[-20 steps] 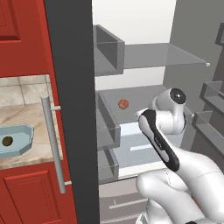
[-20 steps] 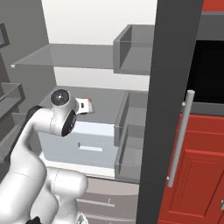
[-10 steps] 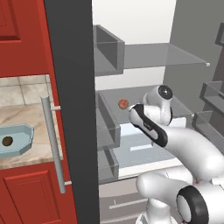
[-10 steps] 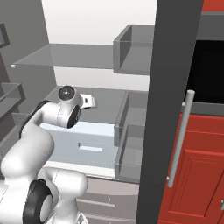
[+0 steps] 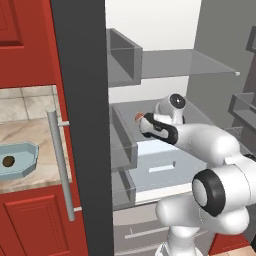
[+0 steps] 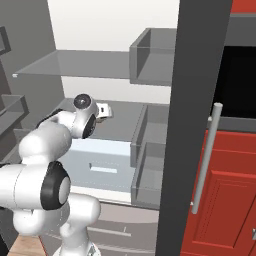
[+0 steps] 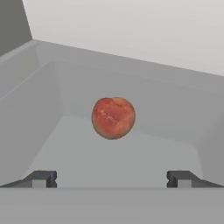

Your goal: Pick the kiwi and peach from the fridge and place them inside the tupperware on the counter.

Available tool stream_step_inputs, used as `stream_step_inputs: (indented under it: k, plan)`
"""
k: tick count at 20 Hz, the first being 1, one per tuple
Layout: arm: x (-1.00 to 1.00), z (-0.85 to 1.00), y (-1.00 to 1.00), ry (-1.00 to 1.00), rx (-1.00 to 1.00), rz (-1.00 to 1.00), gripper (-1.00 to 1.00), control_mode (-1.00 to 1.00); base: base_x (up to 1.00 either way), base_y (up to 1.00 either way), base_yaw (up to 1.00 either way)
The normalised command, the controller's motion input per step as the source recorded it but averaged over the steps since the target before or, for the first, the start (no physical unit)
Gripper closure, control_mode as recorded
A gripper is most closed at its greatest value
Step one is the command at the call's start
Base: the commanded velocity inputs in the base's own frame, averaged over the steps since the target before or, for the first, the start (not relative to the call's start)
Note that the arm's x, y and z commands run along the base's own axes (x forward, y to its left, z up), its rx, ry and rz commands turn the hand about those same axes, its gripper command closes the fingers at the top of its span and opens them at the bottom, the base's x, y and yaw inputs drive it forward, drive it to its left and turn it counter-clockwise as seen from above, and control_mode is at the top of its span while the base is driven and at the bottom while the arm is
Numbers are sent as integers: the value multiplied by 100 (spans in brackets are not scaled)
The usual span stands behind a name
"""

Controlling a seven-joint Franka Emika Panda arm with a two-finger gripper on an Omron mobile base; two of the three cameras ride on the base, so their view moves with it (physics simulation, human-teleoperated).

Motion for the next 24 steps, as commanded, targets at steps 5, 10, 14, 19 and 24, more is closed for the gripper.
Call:
stream_step_inputs:
  k: [5,10,14,19,24]
  plan:
    - [49,-16,7,0,0,0,-100,-100,0,0,0]
    - [43,-23,7,0,0,0,-100,-100,0,0,0]
    - [44,-22,3,0,0,0,-100,-100,0,0,0]
    - [18,-27,2,5,0,0,-100,-100,0,0,0]
    - [5,-30,13,6,0,0,-100,-100,0,0,0]
